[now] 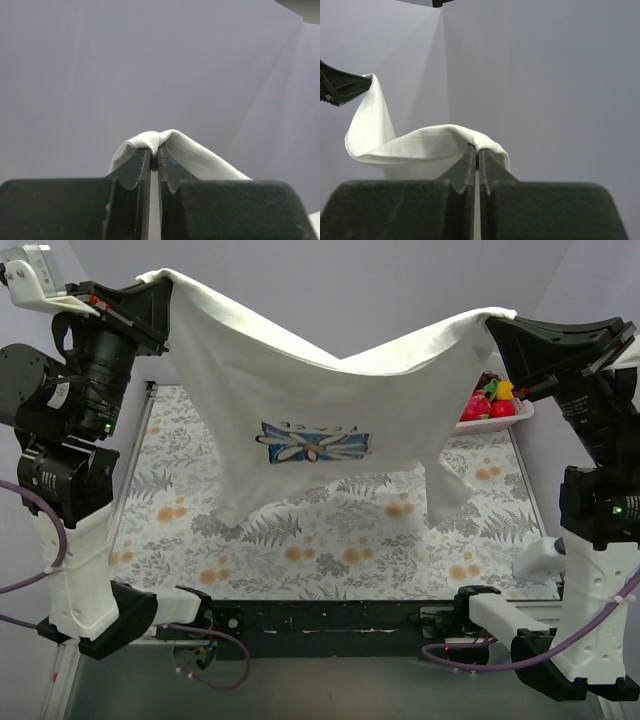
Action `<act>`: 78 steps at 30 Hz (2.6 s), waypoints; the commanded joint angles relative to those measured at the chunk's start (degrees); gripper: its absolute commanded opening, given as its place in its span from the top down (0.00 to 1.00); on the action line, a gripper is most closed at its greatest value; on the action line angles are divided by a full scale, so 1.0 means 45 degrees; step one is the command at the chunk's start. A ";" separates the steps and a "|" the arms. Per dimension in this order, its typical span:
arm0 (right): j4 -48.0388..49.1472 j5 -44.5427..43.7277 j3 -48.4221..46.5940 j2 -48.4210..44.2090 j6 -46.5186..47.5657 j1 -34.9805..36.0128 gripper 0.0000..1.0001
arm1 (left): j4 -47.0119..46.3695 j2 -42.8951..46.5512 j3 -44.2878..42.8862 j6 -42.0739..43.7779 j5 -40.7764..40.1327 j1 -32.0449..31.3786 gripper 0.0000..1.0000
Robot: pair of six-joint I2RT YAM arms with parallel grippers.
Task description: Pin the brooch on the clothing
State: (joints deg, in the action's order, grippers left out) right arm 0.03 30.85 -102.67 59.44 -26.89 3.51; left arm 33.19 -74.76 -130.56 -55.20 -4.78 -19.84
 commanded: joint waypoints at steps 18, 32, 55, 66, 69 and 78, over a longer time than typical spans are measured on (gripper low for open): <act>0.1556 -0.0157 -0.2705 0.7646 -0.0897 0.0021 0.99 | 0.0009 -0.7054 -0.2604 -0.2691 0.4496 0.5653 1.00; 0.3995 0.0567 -0.1934 0.6116 -0.2696 0.0158 0.99 | -0.2688 -0.4815 -0.1164 -0.4413 0.6646 0.7103 1.00; 0.2142 0.0079 -0.0232 0.1030 -0.1173 0.0217 0.99 | -0.1907 -0.0553 0.0342 -0.4061 0.7350 0.7103 1.00; 0.2921 0.0447 0.1468 0.3097 -0.1464 0.0236 0.99 | -0.2062 -0.2310 0.3036 -0.3808 0.6940 0.7103 1.00; 0.3371 0.0624 0.1469 0.4191 -0.1738 0.0217 0.99 | -0.2238 -0.3344 0.3155 -0.3808 0.6940 0.7103 1.00; 0.4268 0.1032 -0.2391 0.9188 -0.2847 0.0275 0.99 | -0.2414 -0.7852 -0.1209 -0.4782 0.6883 0.7084 1.00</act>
State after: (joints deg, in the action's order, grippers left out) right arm 11.20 35.18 -102.19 95.50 -35.66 5.23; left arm 25.06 -106.08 -123.57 -74.61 28.62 11.42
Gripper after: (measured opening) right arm 0.031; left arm 0.036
